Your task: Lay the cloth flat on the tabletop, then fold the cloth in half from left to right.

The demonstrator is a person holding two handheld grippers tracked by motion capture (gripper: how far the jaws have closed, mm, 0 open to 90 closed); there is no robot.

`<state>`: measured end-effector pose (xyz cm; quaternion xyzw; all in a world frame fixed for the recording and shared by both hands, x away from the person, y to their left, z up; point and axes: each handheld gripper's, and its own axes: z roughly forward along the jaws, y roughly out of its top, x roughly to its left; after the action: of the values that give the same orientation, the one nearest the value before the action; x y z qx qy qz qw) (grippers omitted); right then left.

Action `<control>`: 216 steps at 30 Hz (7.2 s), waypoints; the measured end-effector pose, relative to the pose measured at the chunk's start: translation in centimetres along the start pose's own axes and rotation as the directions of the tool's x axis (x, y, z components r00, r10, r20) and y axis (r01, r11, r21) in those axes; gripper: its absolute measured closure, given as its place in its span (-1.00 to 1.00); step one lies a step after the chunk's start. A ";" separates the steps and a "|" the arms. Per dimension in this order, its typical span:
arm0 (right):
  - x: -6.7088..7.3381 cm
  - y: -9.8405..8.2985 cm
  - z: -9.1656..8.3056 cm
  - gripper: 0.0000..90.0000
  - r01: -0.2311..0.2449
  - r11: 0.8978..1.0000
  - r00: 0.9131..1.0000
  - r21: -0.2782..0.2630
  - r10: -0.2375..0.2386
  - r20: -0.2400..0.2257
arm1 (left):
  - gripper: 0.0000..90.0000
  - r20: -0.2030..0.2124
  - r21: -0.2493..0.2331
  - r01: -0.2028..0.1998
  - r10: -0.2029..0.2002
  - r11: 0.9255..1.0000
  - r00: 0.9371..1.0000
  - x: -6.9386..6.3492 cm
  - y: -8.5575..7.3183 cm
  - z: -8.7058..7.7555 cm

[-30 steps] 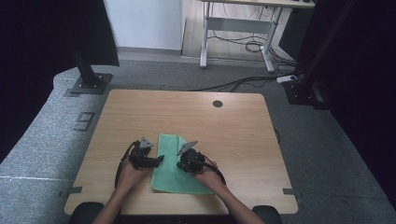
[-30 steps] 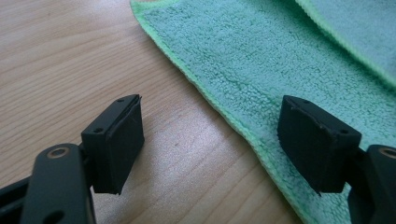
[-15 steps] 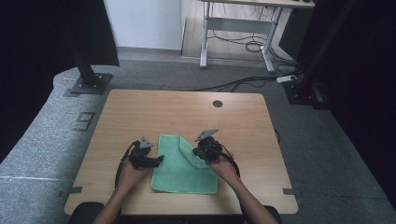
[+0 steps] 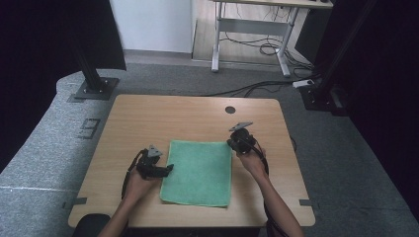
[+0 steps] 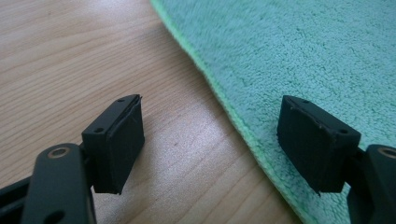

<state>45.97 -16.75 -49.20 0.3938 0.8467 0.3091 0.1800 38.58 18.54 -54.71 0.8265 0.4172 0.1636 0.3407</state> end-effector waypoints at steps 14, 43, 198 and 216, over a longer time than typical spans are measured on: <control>-1.9 -2.5 1.8 0.14 -0.131 0.991 0.991 -0.025 0.131 -0.018 | -0.49 -0.001 0.000 0.005 -0.005 1.000 1.000 -0.1 0.1 0.0; 1.7 -7.6 -0.2 -0.53 -0.077 0.997 0.997 0.007 0.076 0.025 | -0.83 -0.083 0.009 -0.004 0.005 1.000 0.997 -0.9 0.8 0.9; 2.4 -12.5 -3.9 -0.87 -0.090 0.996 0.994 -0.018 0.091 0.063 | -1.00 -0.139 0.067 -0.037 0.046 0.997 0.989 0.3 1.6 0.9; 2.0 -12.9 -3.6 -0.92 -0.139 0.990 0.990 -0.038 0.140 0.025 | -0.98 -0.185 0.034 0.085 -0.077 0.996 0.980 4.2 3.6 2.3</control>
<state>35.58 -23.01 -55.29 0.4529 0.8089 0.3306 0.1769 44.47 19.38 -53.85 0.7972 0.4834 0.2162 0.2899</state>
